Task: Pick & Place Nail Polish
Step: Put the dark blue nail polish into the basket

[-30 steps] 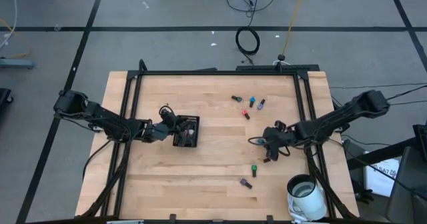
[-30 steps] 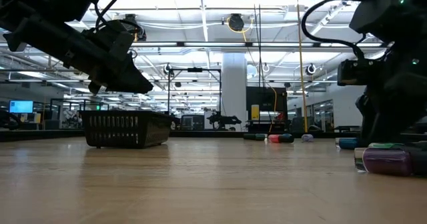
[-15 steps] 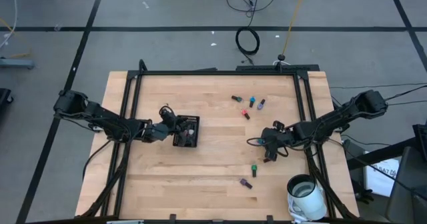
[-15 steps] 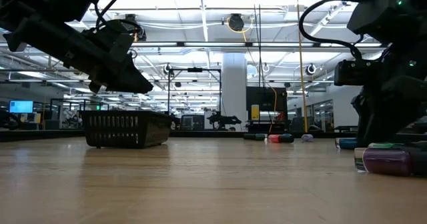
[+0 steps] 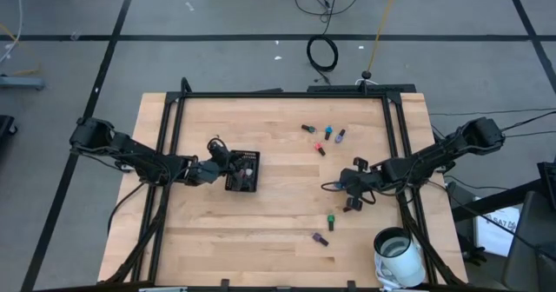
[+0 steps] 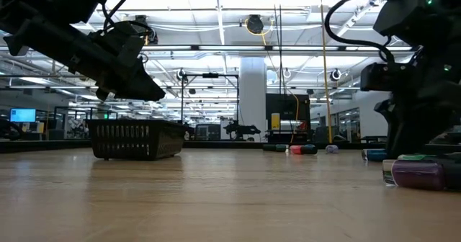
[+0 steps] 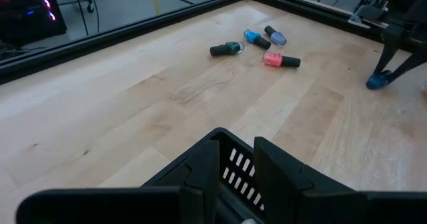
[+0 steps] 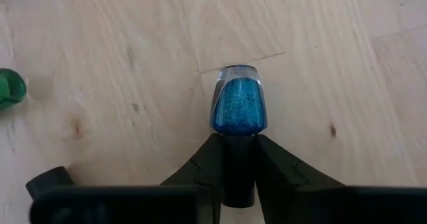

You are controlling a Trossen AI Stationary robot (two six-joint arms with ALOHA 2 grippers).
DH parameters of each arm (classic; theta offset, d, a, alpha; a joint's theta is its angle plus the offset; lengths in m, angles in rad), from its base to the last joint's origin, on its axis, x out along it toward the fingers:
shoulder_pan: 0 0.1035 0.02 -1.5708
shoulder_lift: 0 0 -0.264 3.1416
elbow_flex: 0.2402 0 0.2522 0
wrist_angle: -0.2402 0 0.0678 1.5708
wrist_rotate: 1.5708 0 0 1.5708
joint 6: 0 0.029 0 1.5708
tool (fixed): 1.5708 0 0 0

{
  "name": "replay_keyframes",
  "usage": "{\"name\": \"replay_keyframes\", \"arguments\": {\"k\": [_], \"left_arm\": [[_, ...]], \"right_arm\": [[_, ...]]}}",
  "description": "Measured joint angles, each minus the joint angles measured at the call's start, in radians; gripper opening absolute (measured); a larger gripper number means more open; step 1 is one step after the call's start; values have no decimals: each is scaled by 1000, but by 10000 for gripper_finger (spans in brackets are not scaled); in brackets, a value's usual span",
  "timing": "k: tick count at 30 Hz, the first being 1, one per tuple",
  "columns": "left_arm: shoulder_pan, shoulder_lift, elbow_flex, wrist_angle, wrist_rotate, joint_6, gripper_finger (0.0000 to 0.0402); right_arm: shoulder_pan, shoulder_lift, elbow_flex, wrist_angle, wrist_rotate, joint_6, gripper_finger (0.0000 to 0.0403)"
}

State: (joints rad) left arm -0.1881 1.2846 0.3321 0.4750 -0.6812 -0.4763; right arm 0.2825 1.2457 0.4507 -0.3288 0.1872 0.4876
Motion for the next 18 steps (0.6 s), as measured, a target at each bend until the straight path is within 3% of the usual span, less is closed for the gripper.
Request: {"name": "replay_keyframes", "arguments": {"k": [6,12,14,18], "left_arm": [[0,0,0,26,0,-18,93],[0,0,0,195,16,-88,93],[0,0,0,237,40,-108,93],[17,0,5,286,185,-180,93]], "right_arm": [[-1,-28,-6,103,64,-148,48],[-41,-98,-5,309,96,-408,48],[-62,-110,-5,390,96,-511,48],[-105,-118,-3,490,99,-701,48]]}}
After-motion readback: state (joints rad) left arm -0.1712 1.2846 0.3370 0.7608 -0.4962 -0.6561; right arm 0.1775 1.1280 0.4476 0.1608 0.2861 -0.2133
